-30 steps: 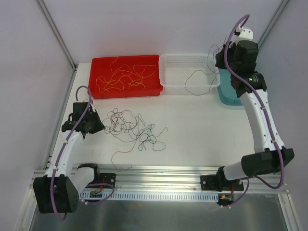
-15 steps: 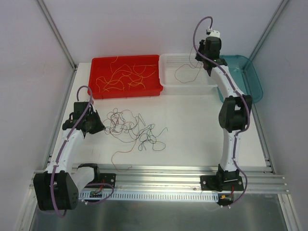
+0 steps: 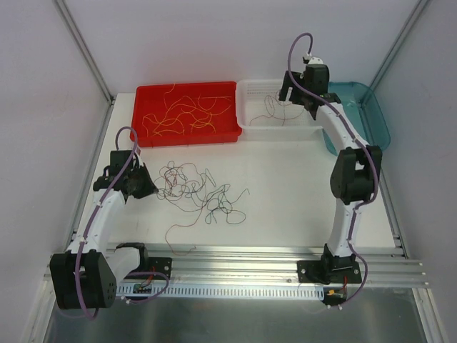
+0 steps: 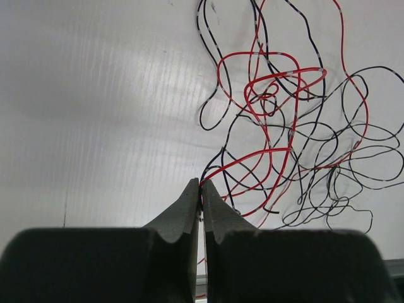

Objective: Untangle the cables

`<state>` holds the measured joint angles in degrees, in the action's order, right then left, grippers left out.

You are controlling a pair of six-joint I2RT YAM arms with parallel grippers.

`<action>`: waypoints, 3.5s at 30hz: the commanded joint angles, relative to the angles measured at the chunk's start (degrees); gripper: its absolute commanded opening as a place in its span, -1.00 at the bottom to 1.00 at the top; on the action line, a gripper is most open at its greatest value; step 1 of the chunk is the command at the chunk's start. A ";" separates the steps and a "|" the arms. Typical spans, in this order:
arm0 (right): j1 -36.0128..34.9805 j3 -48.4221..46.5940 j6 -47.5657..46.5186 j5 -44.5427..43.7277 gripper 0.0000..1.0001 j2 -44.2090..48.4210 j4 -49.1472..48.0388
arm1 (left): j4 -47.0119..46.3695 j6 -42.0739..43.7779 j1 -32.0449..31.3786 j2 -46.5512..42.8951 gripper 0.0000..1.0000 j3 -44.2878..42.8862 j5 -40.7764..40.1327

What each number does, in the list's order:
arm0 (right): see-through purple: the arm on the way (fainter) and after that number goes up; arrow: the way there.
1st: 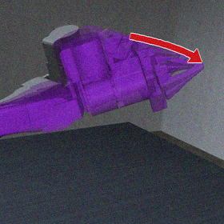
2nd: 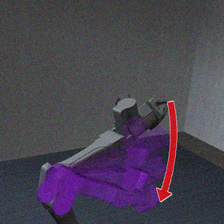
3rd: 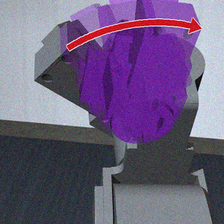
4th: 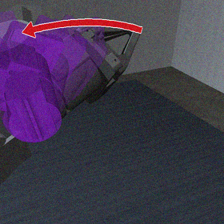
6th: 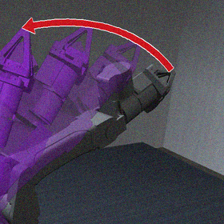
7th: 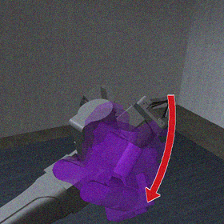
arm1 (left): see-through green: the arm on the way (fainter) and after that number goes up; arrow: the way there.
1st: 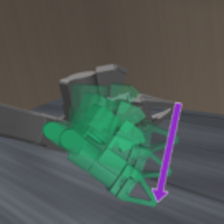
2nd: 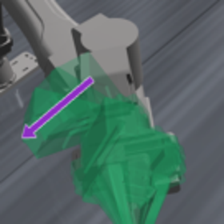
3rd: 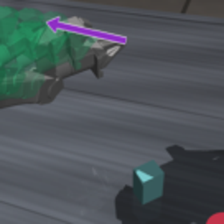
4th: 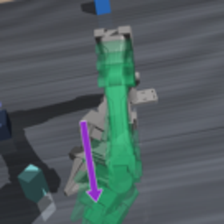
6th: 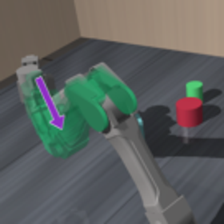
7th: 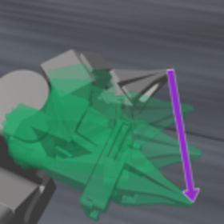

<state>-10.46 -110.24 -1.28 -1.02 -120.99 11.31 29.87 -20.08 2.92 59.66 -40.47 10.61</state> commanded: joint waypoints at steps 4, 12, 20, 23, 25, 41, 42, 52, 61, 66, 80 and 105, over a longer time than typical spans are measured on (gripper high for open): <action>-5.34 10.89 -4.60 7.69 0.78 21.64 8.98 | -0.42 1.18 -0.46 -1.56 -1.00 -1.90 3.54; -20.90 31.47 1.01 11.57 0.67 33.09 9.79 | -0.95 1.18 -0.46 -2.00 -1.00 -1.81 5.65; -38.22 37.55 11.20 4.72 0.33 28.54 1.45 | -1.74 1.27 -0.46 -2.79 -1.00 -1.46 7.49; -41.39 37.72 13.75 2.43 -0.04 26.16 -1.89 | -1.83 1.18 -0.46 -2.88 -1.00 -1.19 7.67; -42.71 37.29 15.25 2.25 -0.12 23.44 -3.22 | -2.01 1.09 -0.63 -2.71 -1.00 -1.19 7.84; -44.21 32.72 18.77 1.37 -0.16 9.81 -7.88 | -2.62 1.09 -0.46 -2.27 -1.00 -1.10 9.17; -44.12 32.45 18.68 1.37 -0.19 9.46 -7.88 | -2.62 1.09 -0.54 -2.18 -1.00 -1.02 9.25; -43.95 32.45 13.07 -3.29 -0.99 17.35 -0.71 | -2.62 1.27 -0.46 -2.09 -1.00 -0.93 8.11; -37.63 29.04 5.42 -9.09 -0.99 44.13 13.72 | -2.62 1.18 -0.46 -3.32 -1.00 -0.58 5.30; -29.03 25.42 1.81 -8.83 -0.99 53.82 16.64 | -2.53 1.18 -0.46 -2.88 -1.00 -0.58 4.86; -1.88 32.71 3.47 -8.23 -0.98 66.32 24.72 | -0.78 0.48 -0.46 -5.07 -1.00 -0.75 -4.18; 11.60 11.36 9.79 32.46 -0.99 58.85 18.55 | 1.25 -1.72 3.06 -8.07 -1.00 -1.10 -13.78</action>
<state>1.80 -94.83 3.92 18.50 -62.87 40.93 30.59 -21.65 5.37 51.37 -40.58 -3.07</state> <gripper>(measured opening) 0.018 0.009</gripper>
